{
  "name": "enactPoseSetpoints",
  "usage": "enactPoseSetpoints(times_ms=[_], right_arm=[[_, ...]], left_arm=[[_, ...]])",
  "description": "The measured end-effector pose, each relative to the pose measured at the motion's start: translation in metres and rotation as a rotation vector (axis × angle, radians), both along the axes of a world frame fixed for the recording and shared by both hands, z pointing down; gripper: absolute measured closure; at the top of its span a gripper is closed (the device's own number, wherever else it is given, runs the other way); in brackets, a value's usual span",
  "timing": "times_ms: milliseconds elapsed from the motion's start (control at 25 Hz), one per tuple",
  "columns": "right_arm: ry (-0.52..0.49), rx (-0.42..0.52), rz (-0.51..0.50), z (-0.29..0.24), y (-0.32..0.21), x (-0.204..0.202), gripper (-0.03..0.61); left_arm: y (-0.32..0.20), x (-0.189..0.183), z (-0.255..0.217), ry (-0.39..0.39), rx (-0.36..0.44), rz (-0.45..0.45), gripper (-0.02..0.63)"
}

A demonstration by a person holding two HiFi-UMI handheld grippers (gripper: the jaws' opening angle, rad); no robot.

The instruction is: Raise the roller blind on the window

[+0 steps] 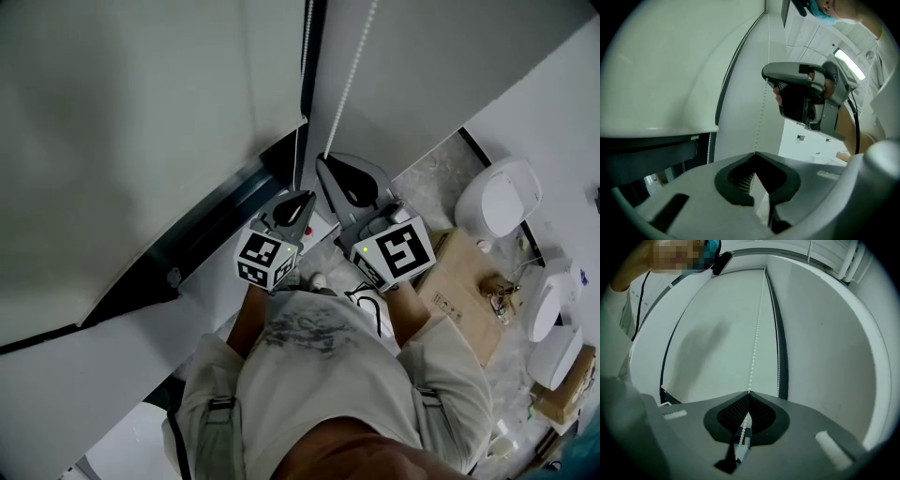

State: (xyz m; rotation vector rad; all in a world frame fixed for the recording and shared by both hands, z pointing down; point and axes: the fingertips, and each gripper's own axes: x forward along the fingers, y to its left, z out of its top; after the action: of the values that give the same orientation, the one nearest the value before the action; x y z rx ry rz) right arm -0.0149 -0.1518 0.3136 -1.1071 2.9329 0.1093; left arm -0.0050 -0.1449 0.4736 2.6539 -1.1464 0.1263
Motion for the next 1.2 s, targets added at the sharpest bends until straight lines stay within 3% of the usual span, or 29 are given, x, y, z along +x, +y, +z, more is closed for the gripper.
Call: enactPoseSetpoints(times_ms=[880,1200], right_arm=[[0.104,-0.106,0.026,0.085,0.003,-0.005,0.568],[0.142,-0.158,0.018,0.118,0.007,-0.007,0.568]], left_arm=[[0.005,0.0,0.088,-0.057,-0.179,0.031,0.603],[0.014,-0.006,0.12,-0.115,-0.234,0.029,0.603]])
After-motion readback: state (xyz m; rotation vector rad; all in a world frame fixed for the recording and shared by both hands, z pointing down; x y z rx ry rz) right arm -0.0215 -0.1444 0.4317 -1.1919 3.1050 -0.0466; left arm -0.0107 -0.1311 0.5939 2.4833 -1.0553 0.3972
